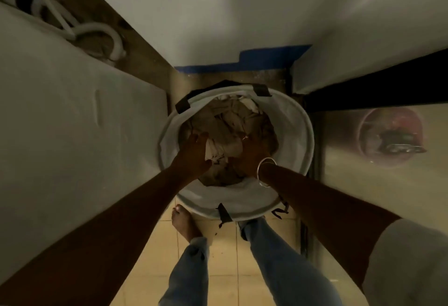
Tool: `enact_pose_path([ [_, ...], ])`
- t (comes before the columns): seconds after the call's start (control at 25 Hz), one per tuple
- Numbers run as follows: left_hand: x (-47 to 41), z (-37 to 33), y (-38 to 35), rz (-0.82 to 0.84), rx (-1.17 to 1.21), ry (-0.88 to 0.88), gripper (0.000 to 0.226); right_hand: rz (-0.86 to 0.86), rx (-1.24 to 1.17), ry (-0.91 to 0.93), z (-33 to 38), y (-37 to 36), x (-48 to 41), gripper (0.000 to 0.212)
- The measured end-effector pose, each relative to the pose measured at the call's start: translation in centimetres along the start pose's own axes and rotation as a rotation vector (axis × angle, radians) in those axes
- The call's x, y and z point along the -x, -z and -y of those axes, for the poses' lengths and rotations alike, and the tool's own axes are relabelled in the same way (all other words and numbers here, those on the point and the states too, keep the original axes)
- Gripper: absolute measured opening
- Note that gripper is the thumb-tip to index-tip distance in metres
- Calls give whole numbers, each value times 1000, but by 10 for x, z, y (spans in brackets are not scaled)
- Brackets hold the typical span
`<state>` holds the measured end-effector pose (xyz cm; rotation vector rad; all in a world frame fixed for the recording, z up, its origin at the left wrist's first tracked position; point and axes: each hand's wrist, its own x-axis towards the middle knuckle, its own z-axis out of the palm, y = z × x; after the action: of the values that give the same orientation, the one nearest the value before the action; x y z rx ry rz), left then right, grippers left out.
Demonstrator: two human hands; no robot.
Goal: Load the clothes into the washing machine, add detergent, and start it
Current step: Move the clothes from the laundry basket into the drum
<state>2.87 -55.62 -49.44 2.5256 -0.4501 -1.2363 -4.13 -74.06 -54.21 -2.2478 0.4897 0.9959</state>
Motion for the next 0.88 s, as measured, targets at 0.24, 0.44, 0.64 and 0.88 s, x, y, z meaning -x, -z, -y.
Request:
enact_pose_path([
  [0.24,-103,50,-75,22,-405,71,138,-14,169,15,-39,-67,-102,142],
  [0.44,-143,61,-100,-24,-274,-5,114,-32,74,-22,-33,-81,-137,92],
  [0.64,-111,52,-69,-39,-103,-97,119,-264,-111,64,-23,-50,-105,43],
  [0.88,-29,27,-29,-114,-9,-248,155,-324,-301,144,17,17,-5,49],
])
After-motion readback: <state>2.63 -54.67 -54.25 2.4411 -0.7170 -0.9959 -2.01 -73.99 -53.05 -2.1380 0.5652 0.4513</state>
